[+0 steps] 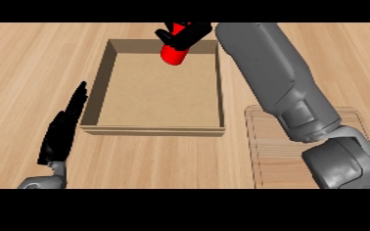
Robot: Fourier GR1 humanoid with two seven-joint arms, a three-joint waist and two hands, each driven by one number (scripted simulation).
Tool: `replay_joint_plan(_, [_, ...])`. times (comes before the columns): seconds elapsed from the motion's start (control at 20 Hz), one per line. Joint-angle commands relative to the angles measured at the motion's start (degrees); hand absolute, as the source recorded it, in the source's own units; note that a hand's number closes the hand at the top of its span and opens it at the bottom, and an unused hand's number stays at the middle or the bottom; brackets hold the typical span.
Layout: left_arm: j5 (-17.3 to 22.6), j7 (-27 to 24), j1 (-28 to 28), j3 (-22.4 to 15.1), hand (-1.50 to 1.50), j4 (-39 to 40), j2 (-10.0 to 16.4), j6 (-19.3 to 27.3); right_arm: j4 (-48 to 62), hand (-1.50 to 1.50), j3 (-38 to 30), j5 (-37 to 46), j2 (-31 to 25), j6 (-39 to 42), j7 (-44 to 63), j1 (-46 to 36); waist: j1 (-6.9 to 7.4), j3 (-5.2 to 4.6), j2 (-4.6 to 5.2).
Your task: Pick the can from the cutting board and place it in the cardboard box
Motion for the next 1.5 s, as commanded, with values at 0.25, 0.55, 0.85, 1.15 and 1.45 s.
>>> replay_joint_plan(0.25, [-0.52,1.39,-3.32,-0.21,0.0,0.7,0.38,-0.97,6.26,1.5,11.19,-3.36,4.65,-6.56,4.45,-1.29,2.12,-0.05,0.26])
replay_joint_plan(0.55, [-1.29,0.93,-4.73,-1.41,0.0,2.56,-1.42,-0.24,8.57,-1.5,18.06,-6.95,4.71,-9.59,7.7,4.18,3.36,-0.07,0.64])
replay_joint_plan(0.85, [-0.22,2.58,-3.63,-1.79,0.0,-1.73,-0.48,-2.4,6.28,-1.5,21.91,-14.92,4.72,-8.98,10.84,3.98,5.03,-0.04,0.68])
replay_joint_plan(1.15, [-1.83,1.64,-4.73,-2.83,0.0,0.2,-1.47,-1.31,5.46,-1.5,15.74,-27.73,4.73,-12.12,12.3,6.17,5.72,-0.02,1.0])
replay_joint_plan(1.45, [-0.21,1.56,-3.17,-1.31,0.0,-0.81,-0.3,-2.55,9.6,-1.5,6.51,-37.31,4.73,-12.05,11.37,3.37,4.74,0.02,1.25])
